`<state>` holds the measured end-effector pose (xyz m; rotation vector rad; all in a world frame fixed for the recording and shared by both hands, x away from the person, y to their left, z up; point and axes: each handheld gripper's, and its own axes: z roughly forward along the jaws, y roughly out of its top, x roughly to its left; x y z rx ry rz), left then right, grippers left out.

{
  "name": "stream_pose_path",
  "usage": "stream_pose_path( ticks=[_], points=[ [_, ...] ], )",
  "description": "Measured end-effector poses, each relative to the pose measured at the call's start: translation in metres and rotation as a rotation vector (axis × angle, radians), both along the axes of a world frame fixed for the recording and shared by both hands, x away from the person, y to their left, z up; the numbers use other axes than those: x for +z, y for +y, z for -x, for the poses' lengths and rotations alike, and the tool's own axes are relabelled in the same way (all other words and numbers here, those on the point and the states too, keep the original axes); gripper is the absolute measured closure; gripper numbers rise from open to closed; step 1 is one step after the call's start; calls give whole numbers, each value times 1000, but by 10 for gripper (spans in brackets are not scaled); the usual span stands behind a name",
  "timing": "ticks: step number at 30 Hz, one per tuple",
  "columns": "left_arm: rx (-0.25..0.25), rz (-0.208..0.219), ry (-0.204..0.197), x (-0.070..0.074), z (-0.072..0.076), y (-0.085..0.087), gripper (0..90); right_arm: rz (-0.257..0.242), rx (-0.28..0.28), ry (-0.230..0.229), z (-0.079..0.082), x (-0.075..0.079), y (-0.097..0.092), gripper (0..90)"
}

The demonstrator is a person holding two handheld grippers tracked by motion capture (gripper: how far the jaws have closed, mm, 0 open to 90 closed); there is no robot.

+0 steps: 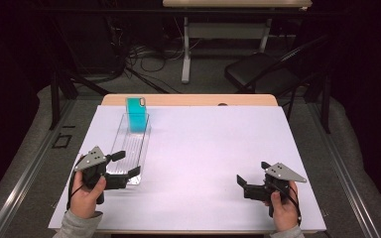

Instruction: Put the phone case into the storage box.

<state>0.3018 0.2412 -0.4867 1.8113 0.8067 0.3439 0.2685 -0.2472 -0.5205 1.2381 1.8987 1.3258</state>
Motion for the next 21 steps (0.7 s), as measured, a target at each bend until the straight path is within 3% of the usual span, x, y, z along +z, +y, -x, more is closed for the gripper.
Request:
stream_pose_path(
  ticks=[21],
  points=[
    [2,12,-2,2,0,2,162,6,12,10,-2,-7,0,4]
  ],
)
